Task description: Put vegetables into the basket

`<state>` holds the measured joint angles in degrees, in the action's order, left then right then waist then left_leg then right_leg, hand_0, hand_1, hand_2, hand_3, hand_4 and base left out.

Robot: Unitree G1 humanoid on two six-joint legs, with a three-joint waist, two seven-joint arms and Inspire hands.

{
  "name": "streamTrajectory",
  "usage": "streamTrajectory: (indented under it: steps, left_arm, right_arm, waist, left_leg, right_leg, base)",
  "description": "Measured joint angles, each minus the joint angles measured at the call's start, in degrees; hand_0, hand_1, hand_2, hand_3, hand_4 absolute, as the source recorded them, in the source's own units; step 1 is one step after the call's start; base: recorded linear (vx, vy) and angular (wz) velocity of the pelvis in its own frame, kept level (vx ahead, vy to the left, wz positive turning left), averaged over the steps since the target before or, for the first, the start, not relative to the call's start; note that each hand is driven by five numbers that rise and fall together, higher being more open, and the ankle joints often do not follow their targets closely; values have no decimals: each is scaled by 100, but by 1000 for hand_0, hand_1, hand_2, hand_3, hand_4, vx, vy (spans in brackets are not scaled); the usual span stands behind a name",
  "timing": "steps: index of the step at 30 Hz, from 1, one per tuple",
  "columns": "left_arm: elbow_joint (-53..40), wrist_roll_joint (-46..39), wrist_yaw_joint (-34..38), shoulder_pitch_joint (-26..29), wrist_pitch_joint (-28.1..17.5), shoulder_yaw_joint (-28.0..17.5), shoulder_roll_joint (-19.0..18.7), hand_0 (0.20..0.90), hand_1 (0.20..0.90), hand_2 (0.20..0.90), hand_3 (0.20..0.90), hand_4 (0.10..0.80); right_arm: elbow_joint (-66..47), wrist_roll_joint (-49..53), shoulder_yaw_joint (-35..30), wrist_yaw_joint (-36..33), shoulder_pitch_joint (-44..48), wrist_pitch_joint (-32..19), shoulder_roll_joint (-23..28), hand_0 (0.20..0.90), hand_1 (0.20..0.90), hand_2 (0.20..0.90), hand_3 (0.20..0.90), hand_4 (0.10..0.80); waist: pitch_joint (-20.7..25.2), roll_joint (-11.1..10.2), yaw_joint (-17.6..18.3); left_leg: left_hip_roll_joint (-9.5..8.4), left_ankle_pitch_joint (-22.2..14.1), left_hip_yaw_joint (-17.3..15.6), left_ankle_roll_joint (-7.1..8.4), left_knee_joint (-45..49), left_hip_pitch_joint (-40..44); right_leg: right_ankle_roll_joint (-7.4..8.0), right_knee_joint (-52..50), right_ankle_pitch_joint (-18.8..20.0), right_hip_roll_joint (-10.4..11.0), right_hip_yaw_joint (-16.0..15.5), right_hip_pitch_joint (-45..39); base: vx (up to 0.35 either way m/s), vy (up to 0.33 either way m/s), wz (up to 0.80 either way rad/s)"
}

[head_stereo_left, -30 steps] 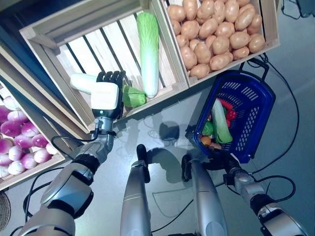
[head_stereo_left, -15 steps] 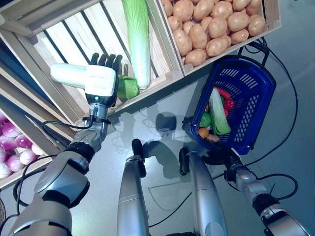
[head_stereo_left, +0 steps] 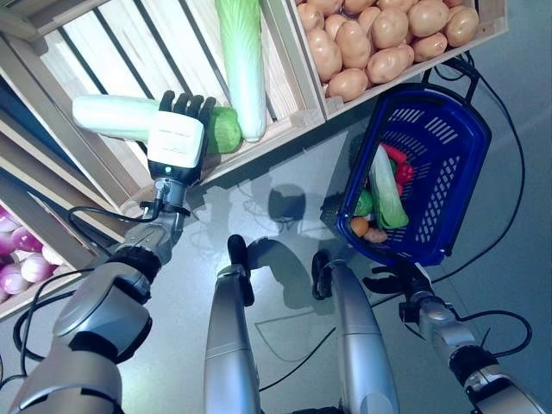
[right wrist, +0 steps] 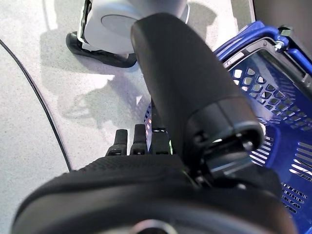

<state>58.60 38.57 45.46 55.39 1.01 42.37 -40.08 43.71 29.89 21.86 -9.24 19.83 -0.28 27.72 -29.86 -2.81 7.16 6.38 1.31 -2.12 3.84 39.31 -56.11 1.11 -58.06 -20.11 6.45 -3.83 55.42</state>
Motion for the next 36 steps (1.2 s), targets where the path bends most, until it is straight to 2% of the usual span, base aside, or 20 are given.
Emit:
streamTrajectory:
  steps: [10,20,21,22,23,31,36]
  left_arm:
    - [-305,-722,-848,152,-71,1,-138,900,900,900,900,800]
    - [-107,-782,-178,163,-70,5,-123,900,900,900,900,800]
    - [-105,-782,-125,162,-70,5,-116,858,858,858,858,772]
    - [-94,-782,-94,162,-70,5,-113,519,519,519,519,546]
    - [-64,-781,-50,163,-70,5,-104,300,300,300,300,400]
    - [-188,-783,416,249,-75,-4,-92,300,300,300,300,400]
    - [-62,-794,367,446,-73,-10,-92,300,300,300,300,400]
  right_arm:
    - [-5,2,15,-42,26,68,3,900,900,900,900,800]
    - [0,27,27,-43,37,52,52,900,900,900,900,800]
    - [3,27,27,-43,38,48,56,900,900,900,900,800]
    - [4,28,32,-44,43,48,60,900,900,900,900,800]
    - [11,30,45,-47,53,47,66,900,900,900,900,800]
    - [93,32,125,-74,136,47,89,900,900,900,900,800]
    - [112,32,138,-74,187,46,90,900,900,900,900,800]
  waist:
    - [3,2,-22]
    - [2,-1,-6]
    - [2,0,-6]
    - [2,-1,-5]
    - [2,-1,0]
    - [3,-3,-14]
    - [4,-5,29]
  left_leg:
    - [-52,33,-1,47,-316,177]
    - [-42,100,36,70,-405,157]
    - [-41,100,44,70,-390,152]
    - [-39,100,49,70,-385,147]
    - [-39,101,52,71,-384,145]
    - [-29,101,57,71,-385,147]
    - [-23,110,51,81,-418,170]
  right_leg:
    - [21,245,22,3,12,-113]
    - [-8,291,50,-10,-57,-96]
    - [-12,289,48,-8,-68,-96]
    - [-14,289,48,-7,-76,-96]
    - [-14,288,48,-7,-80,-98]
    - [-11,275,50,-17,-76,-100]
    - [-4,298,64,-26,-69,-115]
  base:
    - [-33,6,-1]
    - [-2,-19,1]
    - [0,0,0]
    - [0,0,0]
    - [0,0,0]
    - [-4,0,0]
    - [1,-2,-1]
